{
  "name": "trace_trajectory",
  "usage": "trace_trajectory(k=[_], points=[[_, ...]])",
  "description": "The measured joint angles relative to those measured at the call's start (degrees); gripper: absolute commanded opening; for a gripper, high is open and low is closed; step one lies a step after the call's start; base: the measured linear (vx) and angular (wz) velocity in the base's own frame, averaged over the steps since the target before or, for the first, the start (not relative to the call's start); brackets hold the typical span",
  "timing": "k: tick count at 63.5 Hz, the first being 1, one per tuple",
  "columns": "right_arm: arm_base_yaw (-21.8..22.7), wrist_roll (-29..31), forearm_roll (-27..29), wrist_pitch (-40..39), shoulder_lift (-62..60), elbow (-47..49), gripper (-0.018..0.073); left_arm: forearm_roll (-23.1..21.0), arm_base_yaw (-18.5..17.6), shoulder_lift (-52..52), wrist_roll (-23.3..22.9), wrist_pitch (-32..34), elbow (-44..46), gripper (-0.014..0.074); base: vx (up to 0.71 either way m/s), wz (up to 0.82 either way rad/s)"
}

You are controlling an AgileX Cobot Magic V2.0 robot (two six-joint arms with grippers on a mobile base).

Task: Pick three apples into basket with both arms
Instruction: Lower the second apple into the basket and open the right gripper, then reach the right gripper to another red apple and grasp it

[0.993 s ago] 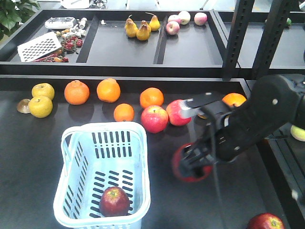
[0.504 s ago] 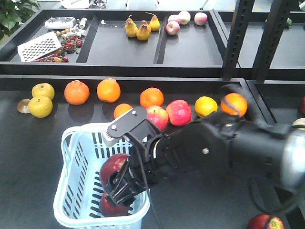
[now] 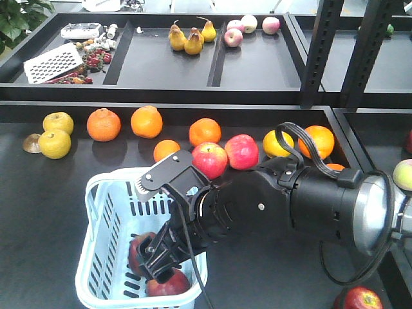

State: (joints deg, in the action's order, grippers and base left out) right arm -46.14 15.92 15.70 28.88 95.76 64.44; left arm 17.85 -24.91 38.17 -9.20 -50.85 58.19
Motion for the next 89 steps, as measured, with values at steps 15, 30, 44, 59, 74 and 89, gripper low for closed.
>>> trace_trajectory(k=[15,30,44,59,74,89], points=[[2.7,-4.1,-4.4,12.0,-2.8,0.0,0.0664,0.0,0.0,0.0,0.0,0.0,0.0,0.0576,0.00,0.00],[10.9,-6.2,-10.5,21.2,-9.4,0.0,0.0649,0.0,0.0,0.0,0.0,0.0,0.0,0.0576,0.00,0.00],[24.0,-6.2,-13.4,23.4,-10.9,-6.1,0.0646,0.0,0.0,0.0,0.0,0.0,0.0,0.0576,0.00,0.00],[37.7,-6.4,-15.7,18.0,-10.9,-19.0,0.0645,0.0,0.0,0.0,0.0,0.0,0.0,0.0576,0.00,0.00],[41.1,-5.8,-15.7,16.3,-10.8,-21.3,0.0645,0.0,0.0,0.0,0.0,0.0,0.0,0.0576,0.00,0.00],[41.1,-5.8,-16.8,16.2,-5.7,-21.3,0.0645,0.0,0.0,0.0,0.0,0.0,0.0,0.0576,0.00,0.00]])
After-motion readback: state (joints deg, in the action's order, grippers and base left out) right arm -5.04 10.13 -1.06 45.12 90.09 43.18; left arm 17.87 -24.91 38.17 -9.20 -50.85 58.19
